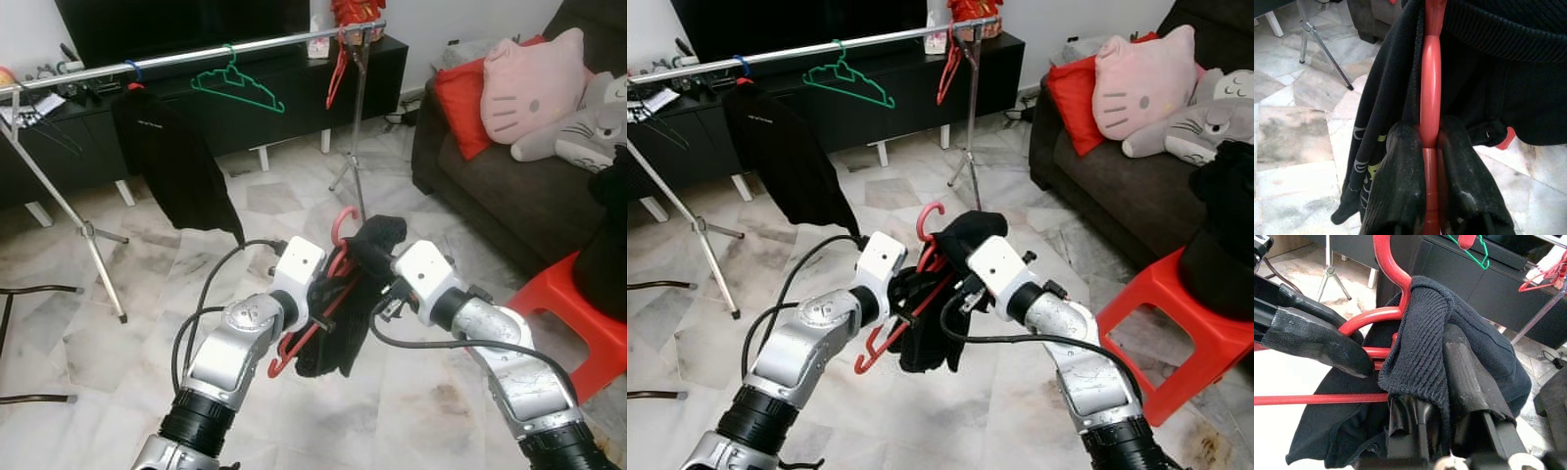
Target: Hang hanger
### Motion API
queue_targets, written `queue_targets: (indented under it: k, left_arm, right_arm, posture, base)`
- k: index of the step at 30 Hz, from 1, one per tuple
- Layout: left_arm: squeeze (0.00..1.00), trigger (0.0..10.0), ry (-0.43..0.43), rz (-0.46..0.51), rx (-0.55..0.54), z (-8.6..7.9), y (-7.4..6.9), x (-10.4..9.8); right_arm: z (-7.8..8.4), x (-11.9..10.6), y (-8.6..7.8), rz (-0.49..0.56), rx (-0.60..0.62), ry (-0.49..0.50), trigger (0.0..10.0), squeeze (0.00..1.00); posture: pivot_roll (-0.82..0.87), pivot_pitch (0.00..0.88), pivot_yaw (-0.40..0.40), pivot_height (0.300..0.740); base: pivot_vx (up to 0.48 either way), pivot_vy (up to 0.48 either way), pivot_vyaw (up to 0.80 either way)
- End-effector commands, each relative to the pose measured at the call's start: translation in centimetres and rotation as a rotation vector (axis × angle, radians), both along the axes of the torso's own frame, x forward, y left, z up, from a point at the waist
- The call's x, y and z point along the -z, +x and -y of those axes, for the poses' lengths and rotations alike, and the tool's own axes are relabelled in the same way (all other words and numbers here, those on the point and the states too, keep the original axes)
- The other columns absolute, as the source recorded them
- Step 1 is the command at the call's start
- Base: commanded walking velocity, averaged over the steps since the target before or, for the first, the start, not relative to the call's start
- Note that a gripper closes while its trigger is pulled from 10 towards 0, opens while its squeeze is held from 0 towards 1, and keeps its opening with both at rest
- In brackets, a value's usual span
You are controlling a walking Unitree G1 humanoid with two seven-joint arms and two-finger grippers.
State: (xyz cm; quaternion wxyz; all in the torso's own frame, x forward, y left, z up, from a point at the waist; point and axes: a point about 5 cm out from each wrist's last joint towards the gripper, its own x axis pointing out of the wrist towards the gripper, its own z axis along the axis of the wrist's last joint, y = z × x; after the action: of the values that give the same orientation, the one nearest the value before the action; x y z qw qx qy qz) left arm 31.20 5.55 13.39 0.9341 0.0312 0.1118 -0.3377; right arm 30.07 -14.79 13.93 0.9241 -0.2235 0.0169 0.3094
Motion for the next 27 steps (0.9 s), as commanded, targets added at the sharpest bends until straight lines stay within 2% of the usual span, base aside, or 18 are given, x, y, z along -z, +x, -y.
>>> queue_targets:
  k: [1,19,27]
  left_arm:
    - [0.00,10.0,-0.031,0.075,-0.026,-0.24,0.68,-1.56]
    - [0.00,10.0,-0.093,0.110,-0.110,-0.99,1.41,-2.18]
    - [0.00,10.0,-0.120,0.099,-0.107,-0.76,1.37,-2.06]
  right_arm:
    - [-0.18,0.14,-0.19,-0.016,-0.009,0.005,10.0,1.00]
    - [-0.34,0.64,-0.66,-0.042,-0.018,-0.020,10.0,1.00]
    - [-0.61,0.80,-1.10,-0.049,-0.026,-0.013,10.0,1.00]
  posture:
    - [-0.10,0.043,0.022,0.740]
    - [-0.10,0.044,0.020,0.740]
    - [-0.10,0.045,0.019,0.740]
  base:
    - [0.000,0.000,0.00]
    - [0.000,0.000,0.00]
    - [0.000,0.000,0.00]
